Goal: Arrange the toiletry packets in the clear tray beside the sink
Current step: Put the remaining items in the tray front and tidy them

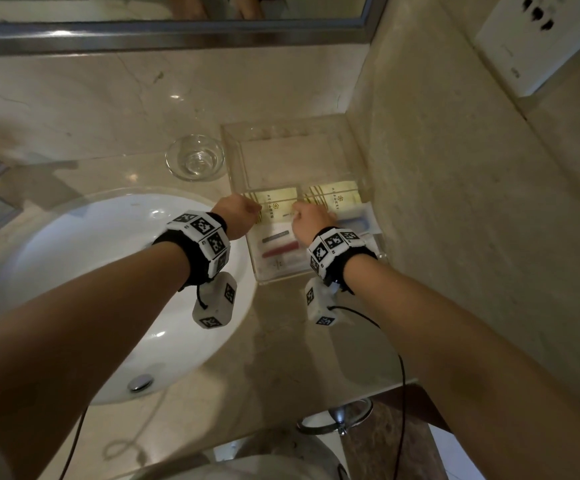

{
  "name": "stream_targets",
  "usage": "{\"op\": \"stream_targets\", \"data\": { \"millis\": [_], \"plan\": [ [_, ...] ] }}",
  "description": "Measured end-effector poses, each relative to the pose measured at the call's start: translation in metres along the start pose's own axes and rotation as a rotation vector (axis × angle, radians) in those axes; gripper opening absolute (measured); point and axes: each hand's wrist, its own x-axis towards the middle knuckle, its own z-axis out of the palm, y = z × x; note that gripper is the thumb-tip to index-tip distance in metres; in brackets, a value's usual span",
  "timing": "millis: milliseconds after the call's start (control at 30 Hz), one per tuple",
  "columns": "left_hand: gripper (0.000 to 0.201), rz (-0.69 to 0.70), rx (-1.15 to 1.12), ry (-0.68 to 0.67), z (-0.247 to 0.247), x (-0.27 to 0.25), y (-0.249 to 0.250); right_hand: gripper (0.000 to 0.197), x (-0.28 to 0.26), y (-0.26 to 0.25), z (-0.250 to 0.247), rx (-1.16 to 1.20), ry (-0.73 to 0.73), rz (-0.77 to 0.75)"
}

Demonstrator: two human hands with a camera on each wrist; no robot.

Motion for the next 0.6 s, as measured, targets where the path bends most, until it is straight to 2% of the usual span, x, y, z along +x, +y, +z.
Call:
{"op": "stream_targets", "data": {
  "millis": [133,333,600],
  "plan": [
    [0.036,0.014,0.031,-0.015,0.000,0.001,-0.001,0.024,0.000,0.001,0.002,-0.004,0.024,-0.036],
    [0.035,0.026,0.042,-0.012,0.001,0.003,-0.001,0.039,-0.003,0.009,-0.010,-0.302,-0.004,-0.125],
    [0.034,0.014,-0.011,-0.001,0.001,0.005,-0.002,0.043,-0.004,0.016,-0.014,-0.317,-0.029,-0.120]
  ]
}}
